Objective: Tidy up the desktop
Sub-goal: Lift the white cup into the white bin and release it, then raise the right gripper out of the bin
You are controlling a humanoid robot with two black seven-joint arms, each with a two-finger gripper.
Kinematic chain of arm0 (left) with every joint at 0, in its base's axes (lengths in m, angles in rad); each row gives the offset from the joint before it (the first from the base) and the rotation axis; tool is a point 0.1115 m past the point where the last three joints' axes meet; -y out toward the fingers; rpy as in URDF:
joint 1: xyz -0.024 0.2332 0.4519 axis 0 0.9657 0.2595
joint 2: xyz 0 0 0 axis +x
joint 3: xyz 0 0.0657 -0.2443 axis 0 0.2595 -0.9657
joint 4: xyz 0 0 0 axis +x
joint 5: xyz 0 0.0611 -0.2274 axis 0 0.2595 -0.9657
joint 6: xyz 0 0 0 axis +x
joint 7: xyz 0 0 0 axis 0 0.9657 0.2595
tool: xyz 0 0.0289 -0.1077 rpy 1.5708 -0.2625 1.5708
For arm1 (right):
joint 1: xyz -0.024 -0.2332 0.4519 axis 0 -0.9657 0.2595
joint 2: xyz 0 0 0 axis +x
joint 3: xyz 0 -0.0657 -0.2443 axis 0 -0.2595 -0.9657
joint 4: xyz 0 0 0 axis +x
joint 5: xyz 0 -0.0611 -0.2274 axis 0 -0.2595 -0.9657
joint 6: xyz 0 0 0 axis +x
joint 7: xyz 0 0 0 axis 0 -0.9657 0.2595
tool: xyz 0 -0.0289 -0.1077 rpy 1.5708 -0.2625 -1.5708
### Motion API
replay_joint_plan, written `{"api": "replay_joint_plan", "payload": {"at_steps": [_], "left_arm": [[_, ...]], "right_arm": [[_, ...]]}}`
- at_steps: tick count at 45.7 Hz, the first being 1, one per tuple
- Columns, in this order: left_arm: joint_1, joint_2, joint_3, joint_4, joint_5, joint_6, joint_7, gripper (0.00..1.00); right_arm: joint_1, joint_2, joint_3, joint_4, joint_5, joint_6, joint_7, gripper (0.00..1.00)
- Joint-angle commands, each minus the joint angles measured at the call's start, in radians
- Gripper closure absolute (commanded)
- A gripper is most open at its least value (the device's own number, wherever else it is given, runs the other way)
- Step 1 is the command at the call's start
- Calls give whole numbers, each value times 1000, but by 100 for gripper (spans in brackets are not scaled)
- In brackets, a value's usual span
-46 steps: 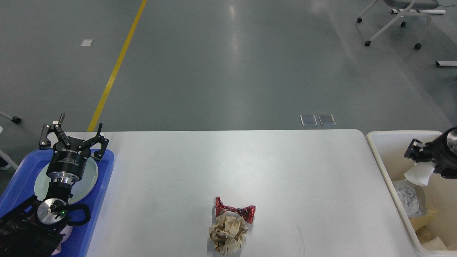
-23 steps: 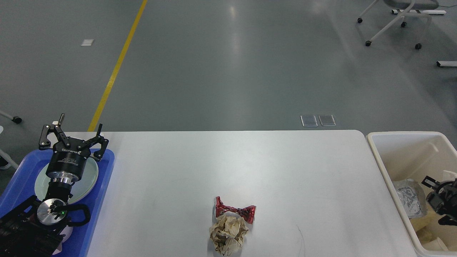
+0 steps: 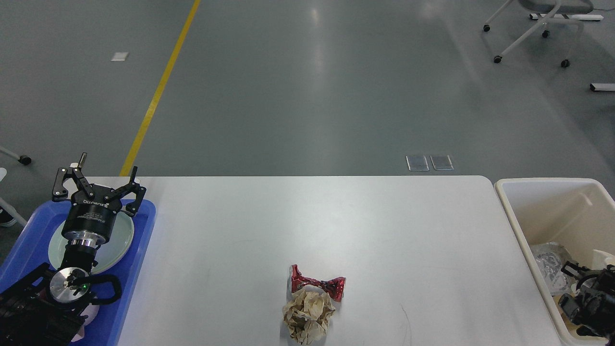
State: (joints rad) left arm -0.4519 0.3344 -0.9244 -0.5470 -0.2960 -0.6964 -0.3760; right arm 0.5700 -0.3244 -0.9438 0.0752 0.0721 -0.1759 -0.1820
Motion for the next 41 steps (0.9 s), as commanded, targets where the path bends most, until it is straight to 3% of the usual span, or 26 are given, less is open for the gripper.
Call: {"api": "replay_joint_plan", "payload": {"at_steps": [1, 31, 41], "left_arm": [[-1, 0, -1, -1, 0, 0, 0, 2], [1, 0, -1, -1, 0, 0, 0, 2], [-1, 0, -1, -1, 0, 0, 0, 2]], "right_arm": [[-5, 2, 0, 8, 0, -88, 1, 0], [53, -5, -1, 61, -15, -51, 3, 0], [212, -81, -9, 219, -86, 99, 1, 0]]}}
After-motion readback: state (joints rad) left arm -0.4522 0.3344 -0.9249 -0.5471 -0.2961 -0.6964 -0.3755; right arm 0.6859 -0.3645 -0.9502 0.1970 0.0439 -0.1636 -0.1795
